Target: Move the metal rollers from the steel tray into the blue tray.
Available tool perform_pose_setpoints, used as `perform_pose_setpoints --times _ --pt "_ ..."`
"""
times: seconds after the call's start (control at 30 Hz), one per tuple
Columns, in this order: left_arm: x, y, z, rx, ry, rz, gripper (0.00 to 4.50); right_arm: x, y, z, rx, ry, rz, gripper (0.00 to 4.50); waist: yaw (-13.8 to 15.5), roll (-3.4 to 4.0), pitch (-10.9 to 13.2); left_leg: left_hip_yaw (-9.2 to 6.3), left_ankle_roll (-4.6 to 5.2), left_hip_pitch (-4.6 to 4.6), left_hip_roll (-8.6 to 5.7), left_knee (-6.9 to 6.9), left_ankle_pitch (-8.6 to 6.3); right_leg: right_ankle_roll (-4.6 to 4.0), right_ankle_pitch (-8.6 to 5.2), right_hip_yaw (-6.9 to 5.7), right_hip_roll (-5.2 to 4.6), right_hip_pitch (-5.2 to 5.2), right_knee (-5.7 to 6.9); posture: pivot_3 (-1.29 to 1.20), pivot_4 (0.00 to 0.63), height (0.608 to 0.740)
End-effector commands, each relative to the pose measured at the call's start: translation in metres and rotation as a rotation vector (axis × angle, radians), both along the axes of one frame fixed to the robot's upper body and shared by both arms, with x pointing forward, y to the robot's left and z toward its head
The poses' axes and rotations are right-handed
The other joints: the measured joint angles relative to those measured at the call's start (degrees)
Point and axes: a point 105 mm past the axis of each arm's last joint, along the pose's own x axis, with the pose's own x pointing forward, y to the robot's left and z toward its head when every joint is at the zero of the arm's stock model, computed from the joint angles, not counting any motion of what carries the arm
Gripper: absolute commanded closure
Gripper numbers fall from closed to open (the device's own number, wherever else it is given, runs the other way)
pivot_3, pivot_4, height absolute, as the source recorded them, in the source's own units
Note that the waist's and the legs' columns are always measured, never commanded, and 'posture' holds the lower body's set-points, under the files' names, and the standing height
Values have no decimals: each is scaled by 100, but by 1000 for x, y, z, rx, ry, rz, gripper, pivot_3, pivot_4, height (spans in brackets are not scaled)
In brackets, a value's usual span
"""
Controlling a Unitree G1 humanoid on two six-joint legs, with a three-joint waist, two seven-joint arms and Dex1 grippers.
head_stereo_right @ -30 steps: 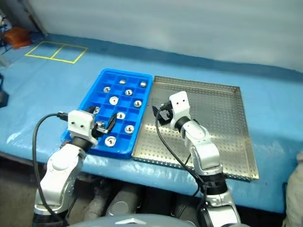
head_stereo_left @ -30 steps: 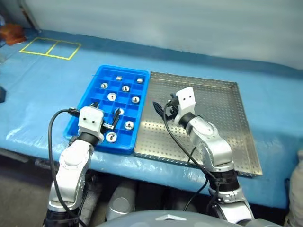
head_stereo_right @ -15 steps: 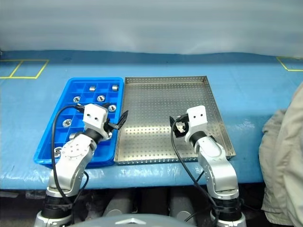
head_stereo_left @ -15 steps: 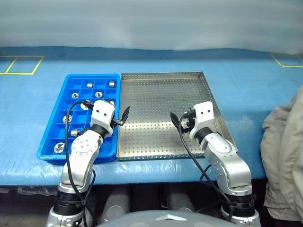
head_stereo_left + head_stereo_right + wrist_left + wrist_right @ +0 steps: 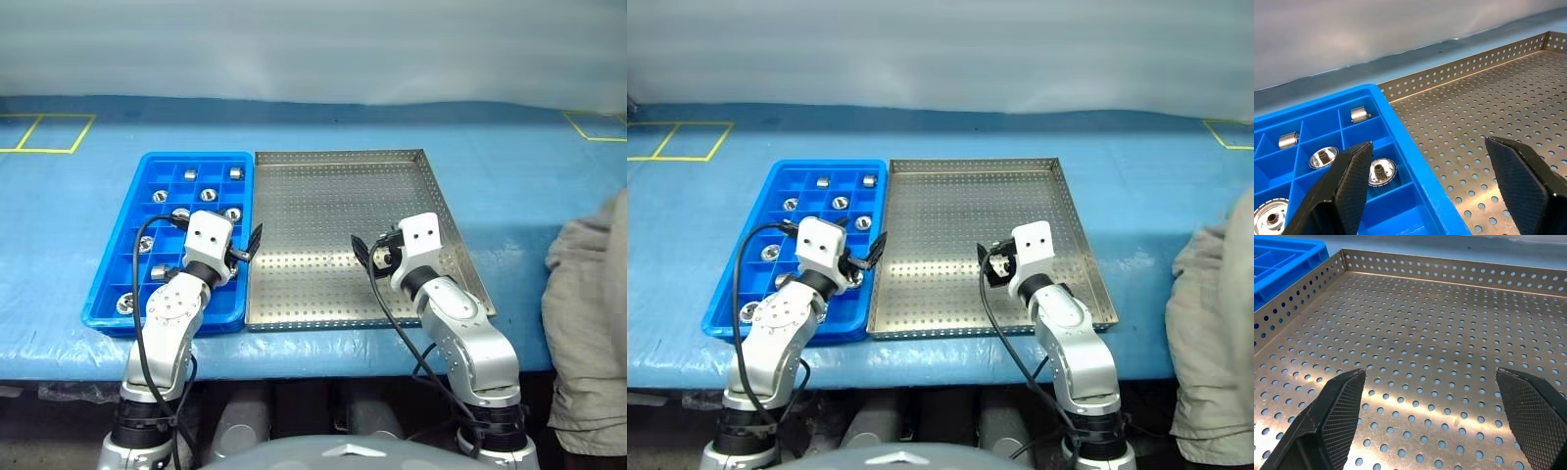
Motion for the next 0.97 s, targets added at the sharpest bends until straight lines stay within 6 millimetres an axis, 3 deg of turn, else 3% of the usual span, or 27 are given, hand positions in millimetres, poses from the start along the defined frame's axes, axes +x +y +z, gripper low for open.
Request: perform_pose_setpoints --times 0.03,0.97 --pt "-1 -5 5 -12 -24 -24 508 0 1 12 8 -54 -5 37 0 0 0 0 0 0 0 0 0 1 1 1 0 0 0 98 150 740" --pt "-1 -7 0 -19 -12 -43 508 -1 0 11 8 -54 -27 37 -1 0 0 4 1 -1 0 0 0 1 1 3 0 -3 1 99 150 740"
